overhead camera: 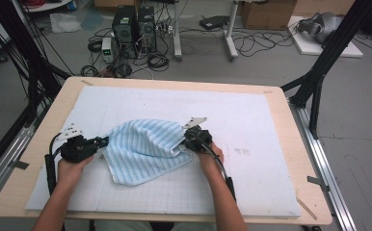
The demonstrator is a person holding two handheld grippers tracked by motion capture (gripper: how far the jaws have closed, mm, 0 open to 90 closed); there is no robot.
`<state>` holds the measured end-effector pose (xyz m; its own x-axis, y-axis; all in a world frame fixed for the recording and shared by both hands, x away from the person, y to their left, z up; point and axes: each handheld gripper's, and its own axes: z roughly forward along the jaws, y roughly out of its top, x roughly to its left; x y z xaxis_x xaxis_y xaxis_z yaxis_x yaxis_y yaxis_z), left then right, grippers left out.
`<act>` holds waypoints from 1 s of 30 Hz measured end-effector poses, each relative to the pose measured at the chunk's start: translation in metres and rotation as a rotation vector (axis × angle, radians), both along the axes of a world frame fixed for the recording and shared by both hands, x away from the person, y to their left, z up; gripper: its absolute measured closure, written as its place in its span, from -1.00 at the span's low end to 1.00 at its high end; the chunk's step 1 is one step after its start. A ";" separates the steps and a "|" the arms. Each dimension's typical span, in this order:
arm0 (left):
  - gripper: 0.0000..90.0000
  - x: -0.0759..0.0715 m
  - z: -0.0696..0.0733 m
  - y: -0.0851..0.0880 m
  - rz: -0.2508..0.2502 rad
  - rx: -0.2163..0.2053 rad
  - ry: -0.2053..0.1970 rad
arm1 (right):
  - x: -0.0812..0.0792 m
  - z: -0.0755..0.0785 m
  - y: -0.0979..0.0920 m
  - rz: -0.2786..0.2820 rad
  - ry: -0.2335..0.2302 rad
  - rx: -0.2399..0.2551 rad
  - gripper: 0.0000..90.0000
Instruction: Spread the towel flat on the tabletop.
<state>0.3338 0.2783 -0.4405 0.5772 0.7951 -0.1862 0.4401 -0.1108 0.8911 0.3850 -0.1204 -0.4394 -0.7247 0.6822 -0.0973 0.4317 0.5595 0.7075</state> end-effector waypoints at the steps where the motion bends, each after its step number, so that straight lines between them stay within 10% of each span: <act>1: 0.92 0.003 0.000 -0.002 -0.005 0.008 0.001 | -0.004 0.001 -0.008 -0.009 -0.013 -0.004 0.90; 15: 0.92 0.029 -0.001 -0.021 -0.011 0.010 -0.004 | -0.045 0.015 -0.079 -0.115 -0.066 -0.021 0.90; 25: 0.91 0.035 -0.007 -0.026 -0.025 0.003 0.017 | -0.066 0.015 -0.116 -0.225 -0.103 -0.123 0.90; 30: 0.86 0.034 0.000 -0.031 -0.036 0.003 -0.003 | -0.074 0.016 -0.132 -0.198 -0.097 0.065 0.69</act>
